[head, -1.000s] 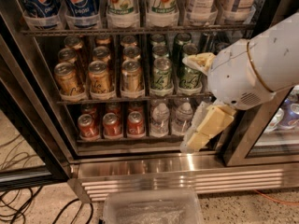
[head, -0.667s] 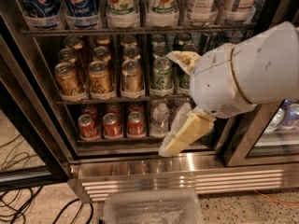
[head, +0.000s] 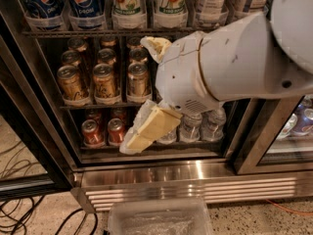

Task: Pick pepsi can from top shelf of fridge

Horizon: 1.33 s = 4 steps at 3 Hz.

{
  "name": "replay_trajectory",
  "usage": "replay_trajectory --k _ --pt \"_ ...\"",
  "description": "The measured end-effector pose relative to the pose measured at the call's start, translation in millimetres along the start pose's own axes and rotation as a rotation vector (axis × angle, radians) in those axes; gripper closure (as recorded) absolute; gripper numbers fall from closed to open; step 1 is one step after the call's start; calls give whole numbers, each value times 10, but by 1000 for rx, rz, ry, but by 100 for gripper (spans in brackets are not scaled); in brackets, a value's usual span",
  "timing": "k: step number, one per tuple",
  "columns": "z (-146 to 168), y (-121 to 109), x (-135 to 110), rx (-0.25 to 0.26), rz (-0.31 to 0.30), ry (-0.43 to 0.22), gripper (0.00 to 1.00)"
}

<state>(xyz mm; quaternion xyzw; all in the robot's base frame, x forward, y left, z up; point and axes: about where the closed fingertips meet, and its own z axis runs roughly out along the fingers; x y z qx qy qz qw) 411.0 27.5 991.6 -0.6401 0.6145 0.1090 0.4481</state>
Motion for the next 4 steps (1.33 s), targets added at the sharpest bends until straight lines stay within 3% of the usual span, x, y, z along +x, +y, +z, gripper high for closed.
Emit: replay_trajectory --k 1,2,3,4 --pt "0 0 0 0 0 0 0" --pt "-66 58 -65 17 30 -47 0" --pt "-94 228 50 66 66 -101 0" --pt "13 295 -131 126 105 -180 0"
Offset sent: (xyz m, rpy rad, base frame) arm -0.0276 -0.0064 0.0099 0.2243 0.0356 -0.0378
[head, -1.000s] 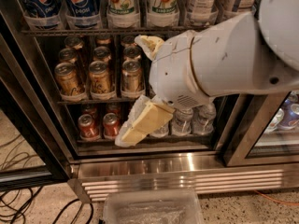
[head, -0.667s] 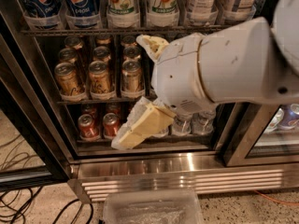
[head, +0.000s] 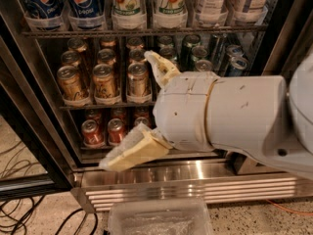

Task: Pick pepsi can from top shelf of fridge

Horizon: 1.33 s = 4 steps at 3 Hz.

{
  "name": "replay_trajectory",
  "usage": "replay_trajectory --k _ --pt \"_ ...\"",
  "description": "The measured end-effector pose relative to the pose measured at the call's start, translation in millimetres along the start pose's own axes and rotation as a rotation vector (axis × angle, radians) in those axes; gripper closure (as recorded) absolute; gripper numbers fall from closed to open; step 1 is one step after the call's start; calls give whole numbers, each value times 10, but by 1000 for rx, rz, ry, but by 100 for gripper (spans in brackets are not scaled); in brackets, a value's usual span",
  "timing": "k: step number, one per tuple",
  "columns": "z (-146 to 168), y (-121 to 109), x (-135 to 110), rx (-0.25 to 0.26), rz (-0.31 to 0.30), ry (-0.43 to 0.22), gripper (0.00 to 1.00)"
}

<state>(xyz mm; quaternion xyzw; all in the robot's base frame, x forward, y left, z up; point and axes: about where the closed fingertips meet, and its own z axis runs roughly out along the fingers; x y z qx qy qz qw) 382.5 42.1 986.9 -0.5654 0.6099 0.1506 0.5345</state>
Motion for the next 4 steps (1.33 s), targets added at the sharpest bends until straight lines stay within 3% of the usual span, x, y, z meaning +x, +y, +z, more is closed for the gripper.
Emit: replay_trajectory --k 2,3,4 --pt "496 -245 -664 141 169 -226 0" --pt "618 -251 -1136 175 223 -339 0" --pt "651 -189 -1551 172 303 -448 0"
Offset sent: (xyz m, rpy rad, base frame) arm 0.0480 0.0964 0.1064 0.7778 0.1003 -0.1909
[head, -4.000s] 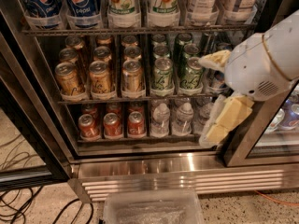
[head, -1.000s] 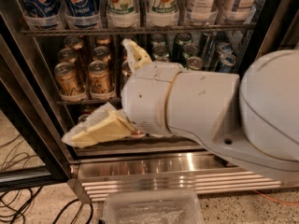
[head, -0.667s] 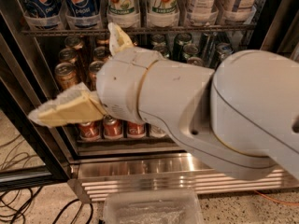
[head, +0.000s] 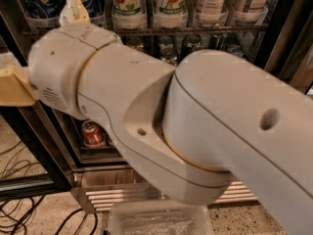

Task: Pick pepsi can from top shelf of fridge

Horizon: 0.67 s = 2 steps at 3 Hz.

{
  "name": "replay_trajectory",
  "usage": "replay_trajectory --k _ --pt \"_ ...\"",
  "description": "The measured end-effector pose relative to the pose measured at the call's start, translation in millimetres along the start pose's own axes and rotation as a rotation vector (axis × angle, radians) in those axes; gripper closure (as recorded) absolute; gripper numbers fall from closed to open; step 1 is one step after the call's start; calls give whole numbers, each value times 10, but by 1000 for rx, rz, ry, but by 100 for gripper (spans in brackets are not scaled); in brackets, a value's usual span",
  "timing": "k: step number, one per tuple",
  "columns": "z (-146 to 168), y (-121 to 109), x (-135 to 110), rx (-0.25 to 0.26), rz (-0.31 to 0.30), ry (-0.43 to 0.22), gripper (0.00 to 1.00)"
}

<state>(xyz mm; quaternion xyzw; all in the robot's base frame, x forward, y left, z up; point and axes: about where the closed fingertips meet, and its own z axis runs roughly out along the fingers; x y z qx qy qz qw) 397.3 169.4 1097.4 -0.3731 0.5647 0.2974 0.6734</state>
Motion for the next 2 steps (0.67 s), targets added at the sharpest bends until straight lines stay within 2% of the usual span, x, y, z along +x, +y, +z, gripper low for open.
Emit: replay_trajectory --k 1,2 --pt "178 224 -348 -20 113 -64 0" --pt "232 323 -415 -43 141 -65 0"
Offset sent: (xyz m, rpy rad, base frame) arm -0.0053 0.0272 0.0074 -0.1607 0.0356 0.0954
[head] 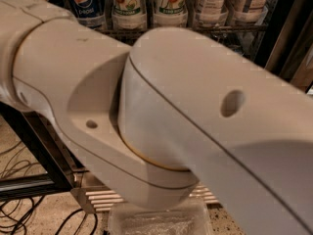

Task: Pick pepsi can from top shelf of fridge

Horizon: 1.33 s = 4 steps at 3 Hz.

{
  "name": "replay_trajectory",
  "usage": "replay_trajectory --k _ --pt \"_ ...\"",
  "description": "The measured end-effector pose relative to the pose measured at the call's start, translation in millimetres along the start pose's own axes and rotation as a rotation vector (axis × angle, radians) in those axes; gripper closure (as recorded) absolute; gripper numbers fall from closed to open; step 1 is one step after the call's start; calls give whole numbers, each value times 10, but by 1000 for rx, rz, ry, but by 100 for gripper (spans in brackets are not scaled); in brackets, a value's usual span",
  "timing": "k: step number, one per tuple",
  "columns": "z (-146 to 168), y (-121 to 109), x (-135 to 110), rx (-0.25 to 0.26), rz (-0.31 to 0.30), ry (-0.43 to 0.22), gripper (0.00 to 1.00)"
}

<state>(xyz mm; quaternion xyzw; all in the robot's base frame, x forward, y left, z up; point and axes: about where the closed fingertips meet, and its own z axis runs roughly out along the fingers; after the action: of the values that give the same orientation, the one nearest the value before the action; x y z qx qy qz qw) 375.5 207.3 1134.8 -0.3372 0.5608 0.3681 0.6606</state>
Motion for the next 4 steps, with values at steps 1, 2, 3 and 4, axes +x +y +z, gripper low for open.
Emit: replay_trajectory --k 1,2,3,4 --pt "9 13 2 3 -14 4 0" --pt "38 -92 170 35 -112 47 0" --pt "46 -382 402 92 -241 94 0" --pt "6 -706 454 141 -304 88 0"
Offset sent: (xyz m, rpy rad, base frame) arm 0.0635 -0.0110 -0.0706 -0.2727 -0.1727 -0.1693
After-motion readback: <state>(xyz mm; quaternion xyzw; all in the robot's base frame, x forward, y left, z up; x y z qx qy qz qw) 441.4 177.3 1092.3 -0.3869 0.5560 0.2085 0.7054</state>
